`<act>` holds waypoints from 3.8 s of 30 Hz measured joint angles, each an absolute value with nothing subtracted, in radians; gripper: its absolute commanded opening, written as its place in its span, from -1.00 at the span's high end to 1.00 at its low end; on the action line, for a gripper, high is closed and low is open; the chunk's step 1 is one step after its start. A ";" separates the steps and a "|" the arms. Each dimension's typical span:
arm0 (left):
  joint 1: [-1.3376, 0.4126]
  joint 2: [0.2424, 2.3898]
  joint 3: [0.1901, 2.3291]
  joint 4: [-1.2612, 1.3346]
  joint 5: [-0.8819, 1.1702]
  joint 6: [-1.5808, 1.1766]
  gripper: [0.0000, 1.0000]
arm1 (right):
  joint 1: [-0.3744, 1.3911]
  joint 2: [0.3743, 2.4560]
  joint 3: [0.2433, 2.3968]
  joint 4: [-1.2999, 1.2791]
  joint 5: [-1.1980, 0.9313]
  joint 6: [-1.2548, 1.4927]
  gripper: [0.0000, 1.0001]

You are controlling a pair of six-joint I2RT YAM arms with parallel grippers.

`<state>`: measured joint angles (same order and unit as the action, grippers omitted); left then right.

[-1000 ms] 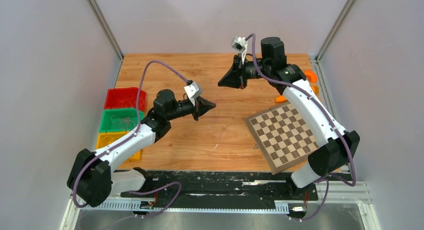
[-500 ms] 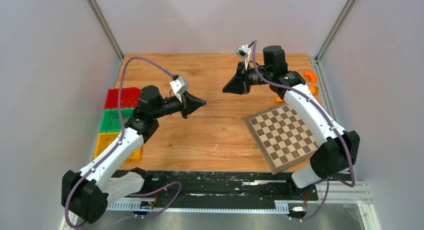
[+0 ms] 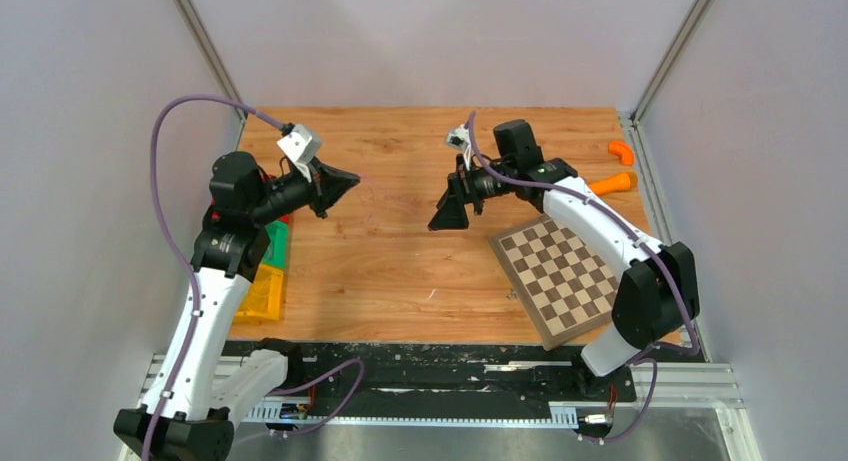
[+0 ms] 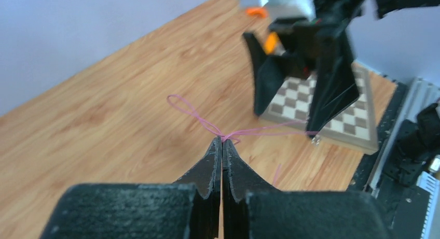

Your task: Untangle the cables

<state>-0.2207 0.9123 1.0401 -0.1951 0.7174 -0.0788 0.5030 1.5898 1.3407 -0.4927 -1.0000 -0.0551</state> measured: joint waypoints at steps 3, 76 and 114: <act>-0.116 0.912 1.097 -0.381 0.723 0.007 1.00 | 0.460 1.584 1.348 -0.481 -0.985 -0.054 -1.00; 0.779 1.184 1.773 -0.913 0.496 0.449 1.00 | 0.435 1.588 1.375 -0.714 -0.892 -0.210 -1.00; 0.781 1.157 0.780 -0.416 0.600 0.755 1.00 | 0.438 1.640 1.373 -0.756 -0.871 -0.215 -1.00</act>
<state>0.7807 1.1572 0.7803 -0.4164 0.6003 0.7547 0.4381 1.6398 1.3731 -0.7563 -0.8707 -0.2146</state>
